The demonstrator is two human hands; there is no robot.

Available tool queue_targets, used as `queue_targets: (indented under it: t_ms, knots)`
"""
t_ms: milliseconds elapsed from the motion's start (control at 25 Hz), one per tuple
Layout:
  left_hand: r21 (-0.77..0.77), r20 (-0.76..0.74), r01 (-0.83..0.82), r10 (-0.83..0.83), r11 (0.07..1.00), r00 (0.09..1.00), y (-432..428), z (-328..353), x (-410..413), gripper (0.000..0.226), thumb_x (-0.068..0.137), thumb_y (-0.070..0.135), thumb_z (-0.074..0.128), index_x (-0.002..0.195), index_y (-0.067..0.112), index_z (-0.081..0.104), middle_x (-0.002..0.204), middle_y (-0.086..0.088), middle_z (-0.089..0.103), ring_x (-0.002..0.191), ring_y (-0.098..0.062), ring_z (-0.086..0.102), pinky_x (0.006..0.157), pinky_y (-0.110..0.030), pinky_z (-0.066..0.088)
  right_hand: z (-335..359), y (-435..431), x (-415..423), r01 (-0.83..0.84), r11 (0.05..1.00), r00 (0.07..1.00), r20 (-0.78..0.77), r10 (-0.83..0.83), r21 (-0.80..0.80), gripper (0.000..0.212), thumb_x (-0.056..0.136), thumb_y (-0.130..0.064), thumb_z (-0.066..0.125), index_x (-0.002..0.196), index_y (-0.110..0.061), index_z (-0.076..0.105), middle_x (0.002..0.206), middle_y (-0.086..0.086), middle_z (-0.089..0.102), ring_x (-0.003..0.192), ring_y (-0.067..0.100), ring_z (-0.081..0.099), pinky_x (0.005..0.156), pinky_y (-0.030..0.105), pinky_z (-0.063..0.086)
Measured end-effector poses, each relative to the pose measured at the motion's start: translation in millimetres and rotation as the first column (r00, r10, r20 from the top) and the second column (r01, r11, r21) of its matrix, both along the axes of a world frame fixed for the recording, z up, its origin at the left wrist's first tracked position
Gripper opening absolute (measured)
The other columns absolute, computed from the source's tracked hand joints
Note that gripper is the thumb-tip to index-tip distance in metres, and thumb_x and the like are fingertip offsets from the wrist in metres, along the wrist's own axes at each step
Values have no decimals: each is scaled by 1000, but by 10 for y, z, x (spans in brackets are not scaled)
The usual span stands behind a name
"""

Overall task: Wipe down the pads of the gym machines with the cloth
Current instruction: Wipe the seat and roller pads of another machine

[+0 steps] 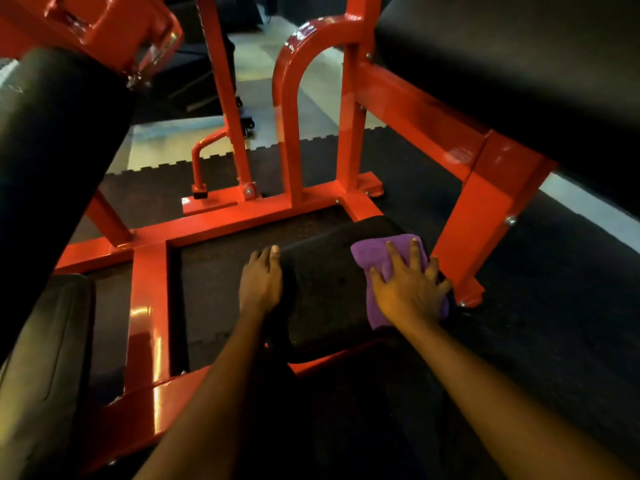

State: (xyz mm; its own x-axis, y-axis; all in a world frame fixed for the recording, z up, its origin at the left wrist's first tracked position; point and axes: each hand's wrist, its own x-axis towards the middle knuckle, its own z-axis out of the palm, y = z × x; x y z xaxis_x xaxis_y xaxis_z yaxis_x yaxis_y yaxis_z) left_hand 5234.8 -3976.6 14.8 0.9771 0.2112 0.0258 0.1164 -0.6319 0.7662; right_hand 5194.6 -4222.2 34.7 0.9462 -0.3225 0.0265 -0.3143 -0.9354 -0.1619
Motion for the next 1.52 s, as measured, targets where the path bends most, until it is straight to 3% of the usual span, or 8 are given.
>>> queue_targets:
  t_ms: [280, 520, 800, 1000, 1160, 1320, 1440, 1520]
  knots:
    - [-58, 56, 16, -13, 998, 998, 39, -73, -9, 53, 106, 48, 21, 121, 24, 65, 129, -9, 59, 117, -25, 54, 100, -42, 41, -41, -207, -100, 84, 991, 994, 57, -90, 103, 58, 100, -50, 45, 155, -41, 30, 167, 1, 22, 141, 37, 36, 107, 52, 34]
    - [-51, 48, -6, 9, 999, 999, 33, -99, 28, 56, 105, 50, 22, 122, 20, 66, 129, -11, 60, 119, -28, 54, 104, -47, 42, 61, -507, 706, 3, 941, 999, -37, 11, 338, 58, 101, -55, 37, 152, -27, 36, 156, 11, 40, 135, 37, 47, 111, 49, 38]
    - [-53, 60, -21, 24, 998, 998, 18, -118, 42, 51, 106, 46, 25, 121, 18, 66, 127, -9, 60, 116, -27, 54, 101, -46, 43, -67, -610, 339, 34, 930, 999, 5, -39, 367, 61, 101, -62, 34, 153, -30, 34, 156, 10, 40, 136, 40, 45, 112, 54, 36]
    - [-24, 72, -13, 14, 1000, 997, 17, -135, 51, 53, 105, 48, 24, 120, 17, 64, 124, -9, 60, 115, -28, 55, 99, -47, 45, 174, -676, 599, 30, 871, 999, -48, -8, 490, 51, 104, -53, 40, 140, -19, 50, 131, 13, 63, 118, 35, 59, 98, 46, 45]
    - [-10, 49, -15, 15, 1000, 999, 31, -163, 68, 58, 103, 53, 22, 123, 18, 64, 129, -10, 59, 119, -28, 53, 103, -49, 44, 78, -708, 145, 37, 889, 999, 17, -50, 456, 49, 105, -48, 40, 150, -29, 42, 148, 8, 51, 132, 34, 50, 106, 44, 39]
    - [-24, 61, -32, 33, 999, 998, 8, -134, 48, 63, 99, 59, 19, 122, 22, 64, 129, -8, 58, 117, -26, 54, 102, -51, 45, 146, -663, 580, 69, 903, 997, -47, -54, 423, 50, 102, -55, 37, 134, -21, 52, 126, 13, 65, 112, 36, 61, 94, 45, 49]
    - [-26, 63, -27, 28, 999, 998, 1, -121, 40, 60, 101, 56, 20, 122, 21, 64, 127, -7, 59, 115, -25, 55, 101, -51, 46, 238, -692, 806, 93, 830, 991, -133, -23, 549, 57, 104, -57, 38, 148, -22, 44, 144, 15, 55, 130, 36, 53, 105, 43, 41]
    - [-17, 75, -26, 27, 1000, 997, 5, -121, 27, 60, 102, 54, 20, 123, 19, 64, 126, -8, 60, 114, -27, 55, 100, -51, 46, 203, -716, 575, 26, 871, 992, -121, 38, 490, 58, 104, -55, 40, 156, -31, 34, 157, 11, 43, 140, 35, 44, 113, 41, 34]
